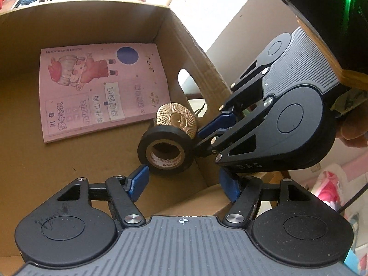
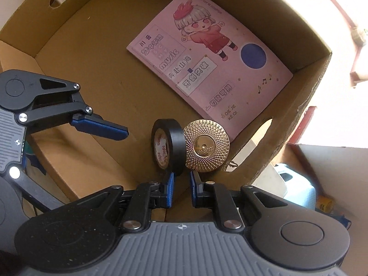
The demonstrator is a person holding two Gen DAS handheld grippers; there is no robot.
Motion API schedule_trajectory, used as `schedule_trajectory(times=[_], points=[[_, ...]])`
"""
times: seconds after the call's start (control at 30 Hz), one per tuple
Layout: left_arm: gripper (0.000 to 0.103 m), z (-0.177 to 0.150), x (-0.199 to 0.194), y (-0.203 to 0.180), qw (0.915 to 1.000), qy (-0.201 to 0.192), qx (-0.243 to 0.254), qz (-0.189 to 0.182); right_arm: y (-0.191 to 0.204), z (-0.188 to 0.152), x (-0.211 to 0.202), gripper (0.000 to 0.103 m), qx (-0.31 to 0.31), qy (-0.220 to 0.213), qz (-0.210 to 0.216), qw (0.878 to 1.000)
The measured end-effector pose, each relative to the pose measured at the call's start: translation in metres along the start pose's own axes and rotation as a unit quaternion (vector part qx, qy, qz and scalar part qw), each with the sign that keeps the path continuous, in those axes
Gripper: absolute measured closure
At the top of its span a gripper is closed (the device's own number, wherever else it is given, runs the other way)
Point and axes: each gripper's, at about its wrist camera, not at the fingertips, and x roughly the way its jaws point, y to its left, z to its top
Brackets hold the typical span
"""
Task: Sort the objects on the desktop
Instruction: 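Lower the tape roll into the box beside the jar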
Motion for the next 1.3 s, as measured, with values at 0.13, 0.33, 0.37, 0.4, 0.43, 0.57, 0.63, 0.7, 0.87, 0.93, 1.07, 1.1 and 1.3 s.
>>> schedule_trajectory(times=[0.13, 0.33, 0.37, 0.4, 0.43, 0.57, 0.63, 0.7, 0.87, 0.93, 1.07, 1.1, 1.3], points=[[0.032, 0.000, -0.006, 0.000, 0.9999, -0.010, 0.001, -0.004, 0.000, 0.003, -0.008, 0.086, 0.002, -0.021, 0.008, 1.000], [0.029, -0.004, -0.016, 0.000, 0.9997, -0.024, 0.010, 0.004, -0.001, 0.010, -0.014, 0.086, 0.010, -0.053, 0.011, 0.998], [0.029, -0.005, -0.018, 0.000, 0.9996, -0.027, 0.011, 0.007, 0.000, 0.012, -0.013, 0.086, 0.011, -0.057, 0.012, 0.998], [0.029, -0.006, -0.020, 0.000, 0.9994, -0.029, 0.012, 0.010, 0.000, 0.014, -0.012, 0.086, 0.013, -0.061, 0.013, 0.998], [0.029, -0.006, -0.022, 0.001, 0.9994, -0.032, 0.013, 0.011, 0.000, 0.016, -0.011, 0.086, 0.014, -0.066, 0.012, 0.998], [0.028, -0.008, -0.031, 0.004, 0.9991, -0.039, 0.010, 0.010, 0.001, 0.026, 0.000, 0.086, 0.016, -0.078, 0.018, 0.997], [0.028, -0.009, -0.035, 0.006, 0.9990, -0.041, 0.011, 0.013, 0.002, 0.029, 0.007, 0.086, 0.014, -0.078, 0.016, 0.997], [0.028, -0.009, -0.036, 0.007, 0.9989, -0.043, 0.011, 0.015, 0.003, 0.032, 0.011, 0.086, 0.011, -0.077, 0.013, 0.997], [0.028, -0.010, -0.040, 0.010, 0.9987, -0.047, 0.013, 0.013, 0.004, 0.028, 0.013, 0.085, -0.003, -0.070, 0.008, 0.998], [0.028, -0.010, -0.040, 0.010, 0.9987, -0.048, 0.015, 0.013, 0.006, 0.025, 0.013, 0.085, -0.010, -0.067, 0.003, 0.998], [0.028, -0.010, -0.039, 0.011, 0.9986, -0.049, 0.017, 0.012, 0.009, 0.020, 0.012, 0.085, -0.019, -0.059, -0.003, 0.998], [0.028, -0.011, -0.039, 0.011, 0.9986, -0.049, 0.017, 0.012, 0.010, 0.018, 0.011, 0.085, -0.024, -0.056, -0.003, 0.998], [0.027, -0.012, -0.038, 0.010, 0.9985, -0.050, 0.018, 0.012, 0.012, 0.005, 0.009, 0.084, -0.038, -0.038, -0.007, 0.999]])
